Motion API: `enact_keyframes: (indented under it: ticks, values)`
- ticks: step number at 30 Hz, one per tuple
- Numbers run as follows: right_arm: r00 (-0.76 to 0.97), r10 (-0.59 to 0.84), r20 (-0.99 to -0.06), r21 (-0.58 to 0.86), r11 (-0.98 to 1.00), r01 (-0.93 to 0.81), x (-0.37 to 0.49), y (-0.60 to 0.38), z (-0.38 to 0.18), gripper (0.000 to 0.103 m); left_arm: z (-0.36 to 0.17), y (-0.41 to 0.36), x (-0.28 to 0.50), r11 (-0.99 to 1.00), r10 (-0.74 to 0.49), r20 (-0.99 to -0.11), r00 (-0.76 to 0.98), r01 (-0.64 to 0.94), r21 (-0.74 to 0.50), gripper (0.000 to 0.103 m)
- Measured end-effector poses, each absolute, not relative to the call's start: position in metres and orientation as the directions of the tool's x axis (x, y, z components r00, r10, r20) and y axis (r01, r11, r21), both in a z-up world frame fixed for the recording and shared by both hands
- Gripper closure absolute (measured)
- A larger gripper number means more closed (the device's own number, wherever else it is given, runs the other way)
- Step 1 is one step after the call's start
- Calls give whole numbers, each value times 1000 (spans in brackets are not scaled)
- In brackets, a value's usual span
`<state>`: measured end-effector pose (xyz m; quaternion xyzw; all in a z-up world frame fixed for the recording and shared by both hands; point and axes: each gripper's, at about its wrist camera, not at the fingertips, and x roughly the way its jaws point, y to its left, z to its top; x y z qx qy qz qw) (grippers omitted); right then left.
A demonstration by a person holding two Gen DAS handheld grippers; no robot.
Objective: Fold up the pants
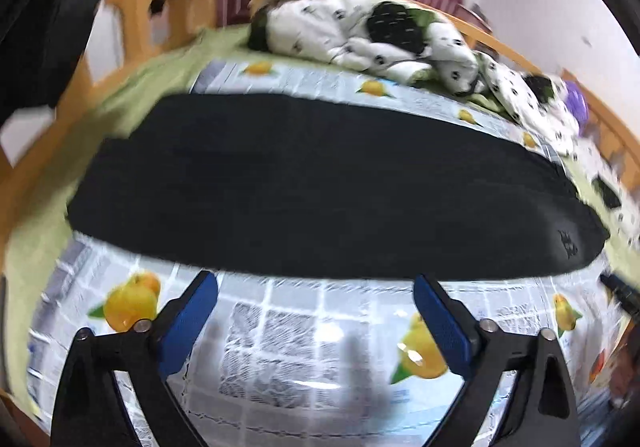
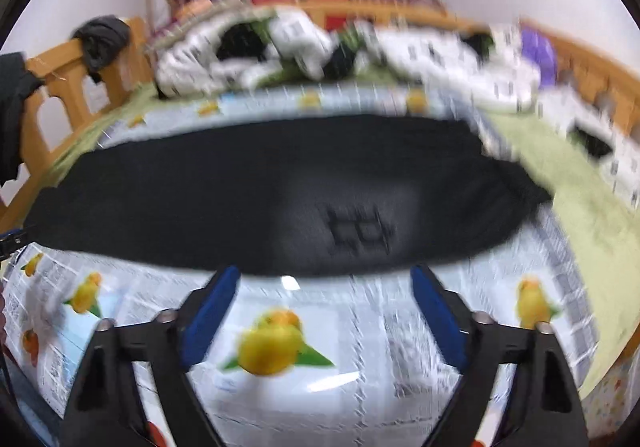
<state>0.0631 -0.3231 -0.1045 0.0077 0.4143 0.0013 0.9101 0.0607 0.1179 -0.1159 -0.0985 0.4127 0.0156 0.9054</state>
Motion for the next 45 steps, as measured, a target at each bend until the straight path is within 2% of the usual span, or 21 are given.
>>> enact_keyframes:
  ticks: [5,7,10,13,16,18,21,22,23,24,25,26,31,38,45]
  values:
    - [584,-3,-812,55,995,82,74,-355,-142,47,-147,156,64,954,-101,-770,630,-159,-255,13]
    - [588,46,-807,118,989,84,79,-363,-146,48,-157,169,65,941,-101,-777,621,-195,-278,14]
    - [603,-4,-797,95,986,133,90,-369,-151,47,-170,186,70,914,-114,-774,623,-239,-327,21]
    - [590,105,-801,258,949,181,107,-386,-161,47,-178,197,78,888,-138,-763,631,-262,-377,23]
    - [565,116,-817,299,923,242,122,-394,-171,47,-185,210,87,845,-165,-730,663,-286,-451,24]
    - [572,131,-810,329,908,258,131,-396,-175,43,-188,218,93,812,-173,-712,680,-311,-494,25]
    - [590,144,-795,366,889,276,144,-400,-179,44,-192,227,100,767,-157,-699,698,-359,-531,39]
    - [594,140,-792,368,886,282,147,-402,-180,49,-192,228,102,765,-143,-704,696,-373,-525,52]
    - [598,125,-792,362,884,295,150,-402,-180,71,-193,229,105,768,-121,-713,691,-389,-508,67]
    - [596,122,-794,362,882,302,154,-403,-180,82,-192,229,109,783,-83,-732,677,-410,-468,76]
    - [596,133,-792,376,875,305,155,-403,-180,84,-191,229,112,798,-58,-744,665,-417,-435,90]
    - [609,126,-783,381,871,309,156,-404,-176,88,-188,229,112,805,-53,-739,671,-410,-429,93]
    - [688,94,-720,346,907,238,155,-389,-131,93,-146,229,107,823,-26,-672,740,-366,-434,95]
    - [713,133,-688,335,931,149,201,-384,-88,93,-70,219,160,906,29,-586,810,-269,-326,95]
    - [706,113,-699,272,955,116,295,-373,-78,93,-67,220,245,917,76,-589,805,-288,-275,95]
